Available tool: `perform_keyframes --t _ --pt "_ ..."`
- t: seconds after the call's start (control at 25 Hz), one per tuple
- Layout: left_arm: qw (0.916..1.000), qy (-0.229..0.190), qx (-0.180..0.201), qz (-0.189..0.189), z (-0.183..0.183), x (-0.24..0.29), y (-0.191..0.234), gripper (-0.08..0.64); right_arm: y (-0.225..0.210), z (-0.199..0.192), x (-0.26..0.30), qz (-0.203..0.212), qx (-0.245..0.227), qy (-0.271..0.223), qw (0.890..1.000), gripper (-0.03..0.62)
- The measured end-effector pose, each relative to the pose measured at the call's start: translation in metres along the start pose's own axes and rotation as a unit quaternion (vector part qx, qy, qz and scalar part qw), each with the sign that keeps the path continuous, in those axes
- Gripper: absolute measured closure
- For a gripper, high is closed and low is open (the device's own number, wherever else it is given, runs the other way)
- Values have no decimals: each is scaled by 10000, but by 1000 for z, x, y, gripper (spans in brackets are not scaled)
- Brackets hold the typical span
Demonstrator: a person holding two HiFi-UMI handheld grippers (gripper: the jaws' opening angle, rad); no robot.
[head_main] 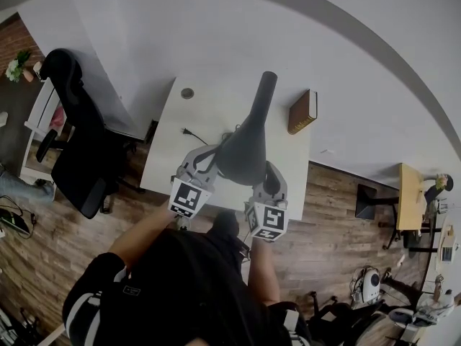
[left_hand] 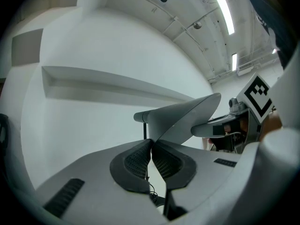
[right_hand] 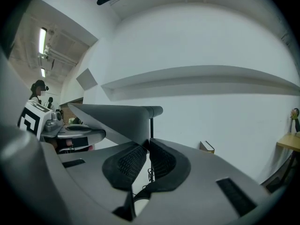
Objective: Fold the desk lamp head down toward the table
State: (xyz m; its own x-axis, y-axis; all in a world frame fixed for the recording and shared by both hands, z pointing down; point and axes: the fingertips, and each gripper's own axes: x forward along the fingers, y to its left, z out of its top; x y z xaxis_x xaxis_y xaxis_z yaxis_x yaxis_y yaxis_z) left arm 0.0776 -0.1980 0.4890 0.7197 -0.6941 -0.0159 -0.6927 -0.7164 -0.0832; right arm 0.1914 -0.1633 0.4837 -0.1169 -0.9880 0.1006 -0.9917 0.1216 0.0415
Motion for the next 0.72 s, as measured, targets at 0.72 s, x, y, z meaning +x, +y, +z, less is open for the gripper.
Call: perform_keyframes --t 0.72 --pt "10000 83 12 -38 -6 4 1 528 5 -4 -3 310 -757 454 9956 510"
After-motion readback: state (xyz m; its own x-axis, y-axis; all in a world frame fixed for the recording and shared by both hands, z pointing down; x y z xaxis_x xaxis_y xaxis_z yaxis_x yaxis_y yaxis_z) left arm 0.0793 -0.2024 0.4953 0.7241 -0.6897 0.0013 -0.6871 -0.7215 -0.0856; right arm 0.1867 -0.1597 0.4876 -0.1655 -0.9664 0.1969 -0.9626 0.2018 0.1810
